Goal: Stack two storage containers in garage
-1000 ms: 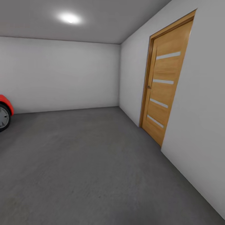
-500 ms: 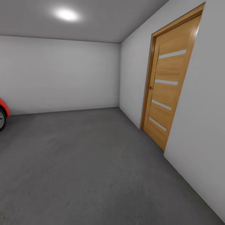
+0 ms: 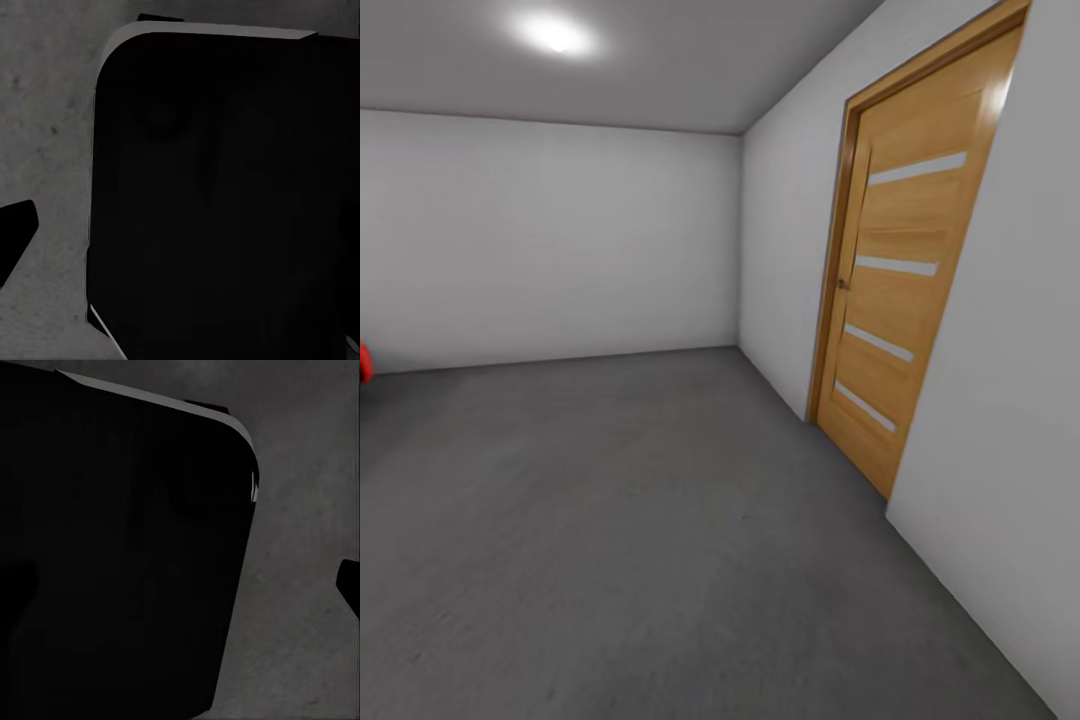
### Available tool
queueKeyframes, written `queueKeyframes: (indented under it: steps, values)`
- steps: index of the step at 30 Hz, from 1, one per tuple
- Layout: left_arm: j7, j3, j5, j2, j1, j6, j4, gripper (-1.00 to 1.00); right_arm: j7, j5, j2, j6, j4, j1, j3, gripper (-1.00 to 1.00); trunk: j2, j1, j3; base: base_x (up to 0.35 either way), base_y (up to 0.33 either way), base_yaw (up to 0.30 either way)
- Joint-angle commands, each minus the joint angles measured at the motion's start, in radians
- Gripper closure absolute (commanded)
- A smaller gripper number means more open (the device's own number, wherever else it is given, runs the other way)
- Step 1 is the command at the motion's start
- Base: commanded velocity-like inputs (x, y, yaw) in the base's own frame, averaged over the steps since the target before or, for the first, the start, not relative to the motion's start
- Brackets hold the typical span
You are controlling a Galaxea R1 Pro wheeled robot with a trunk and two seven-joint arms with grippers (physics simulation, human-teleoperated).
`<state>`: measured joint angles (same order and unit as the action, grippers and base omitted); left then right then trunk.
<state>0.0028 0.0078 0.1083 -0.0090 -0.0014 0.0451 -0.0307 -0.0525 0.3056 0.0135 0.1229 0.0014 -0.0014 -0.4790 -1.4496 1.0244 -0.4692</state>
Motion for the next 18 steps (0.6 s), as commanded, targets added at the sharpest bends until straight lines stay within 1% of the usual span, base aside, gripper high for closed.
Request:
queueKeyframes:
  steps: [1,9,18]
  values:
    - [0.000,0.000,0.010,0.000,0.000,0.002,0.000,-1.00,-0.003,0.009,0.000,0.003,0.000,0.000,-0.008,-1.00,0.000,0.001,-0.001,0.322,-0.153,0.000]
    - [0.000,0.001,0.010,0.000,0.000,0.002,0.000,-1.00,-0.003,0.009,0.000,0.003,0.000,0.000,-0.008,-1.00,0.000,0.001,-0.001,0.322,-0.150,0.000]
    - [0.000,0.001,0.011,0.001,0.000,0.002,0.000,-1.00,-0.003,0.009,0.000,0.003,0.000,0.000,-0.007,-1.00,0.000,0.001,-0.001,0.322,-0.086,0.000]
